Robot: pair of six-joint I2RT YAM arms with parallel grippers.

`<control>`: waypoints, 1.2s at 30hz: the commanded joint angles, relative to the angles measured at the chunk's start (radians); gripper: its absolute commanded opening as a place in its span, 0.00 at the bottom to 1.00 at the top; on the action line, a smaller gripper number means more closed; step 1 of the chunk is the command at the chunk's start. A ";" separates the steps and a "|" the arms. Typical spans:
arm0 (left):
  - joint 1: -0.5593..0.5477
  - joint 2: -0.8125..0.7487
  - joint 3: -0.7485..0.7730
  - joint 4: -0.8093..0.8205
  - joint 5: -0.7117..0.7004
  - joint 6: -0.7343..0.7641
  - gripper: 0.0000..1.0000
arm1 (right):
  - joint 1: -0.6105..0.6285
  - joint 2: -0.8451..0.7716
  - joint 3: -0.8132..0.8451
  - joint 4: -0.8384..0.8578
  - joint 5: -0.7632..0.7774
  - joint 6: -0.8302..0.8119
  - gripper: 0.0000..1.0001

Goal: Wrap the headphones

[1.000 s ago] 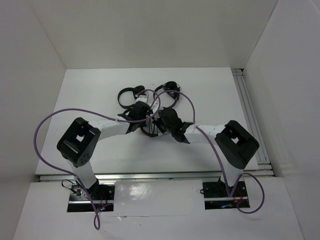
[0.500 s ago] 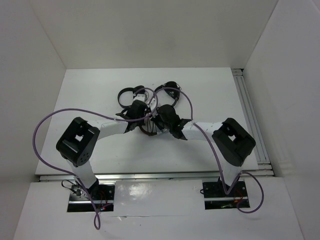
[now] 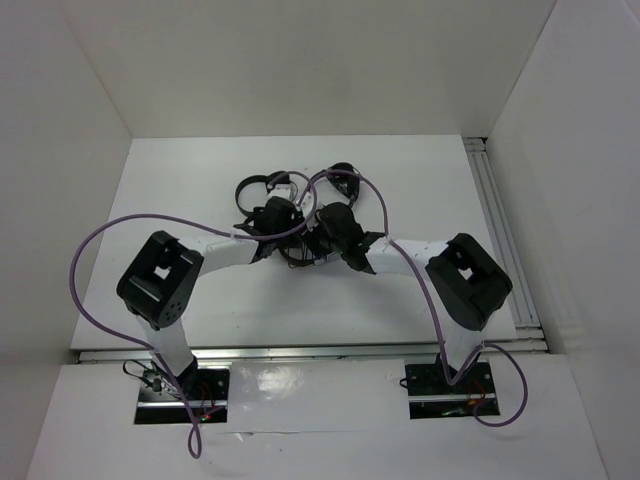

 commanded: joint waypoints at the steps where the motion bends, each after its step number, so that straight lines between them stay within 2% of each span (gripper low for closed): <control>1: -0.033 0.046 -0.010 -0.075 0.010 -0.015 0.87 | -0.052 -0.045 0.118 0.156 0.042 0.078 0.60; 2: -0.033 0.046 -0.010 -0.075 0.010 -0.015 0.91 | -0.052 -0.045 0.118 0.156 0.042 0.078 0.60; 3: -0.033 0.046 -0.010 -0.075 0.010 -0.026 1.00 | -0.052 -0.045 0.118 0.156 0.042 0.078 0.60; 10: -0.024 -0.043 -0.053 -0.065 0.010 -0.035 1.00 | -0.061 -0.065 0.109 0.147 0.033 0.078 0.61; 12: -0.024 -0.063 -0.064 -0.065 0.001 -0.035 1.00 | -0.061 -0.084 0.109 0.147 0.033 0.078 0.75; 14: -0.024 -0.077 -0.064 -0.075 0.001 -0.044 1.00 | -0.061 -0.094 0.100 0.147 0.042 0.078 0.77; 15: -0.015 -0.091 -0.075 -0.075 0.001 -0.044 1.00 | -0.061 -0.094 0.100 0.147 0.042 0.078 0.87; 16: -0.015 -0.100 -0.085 -0.075 0.001 -0.044 1.00 | -0.061 -0.103 0.100 0.136 0.042 0.078 0.90; 29: -0.006 -0.186 -0.124 -0.076 -0.008 -0.084 1.00 | -0.070 -0.155 0.057 0.127 0.079 0.078 0.91; 32: 0.003 -0.223 -0.133 -0.076 -0.008 -0.095 1.00 | -0.070 -0.173 0.035 0.136 0.088 0.099 0.94; 33: 0.003 -0.255 -0.133 -0.090 -0.017 -0.095 1.00 | -0.070 -0.184 0.026 0.136 0.088 0.099 1.00; 36: 0.003 -0.340 -0.133 -0.116 -0.036 -0.095 1.00 | -0.070 -0.196 0.026 0.136 0.088 0.119 1.00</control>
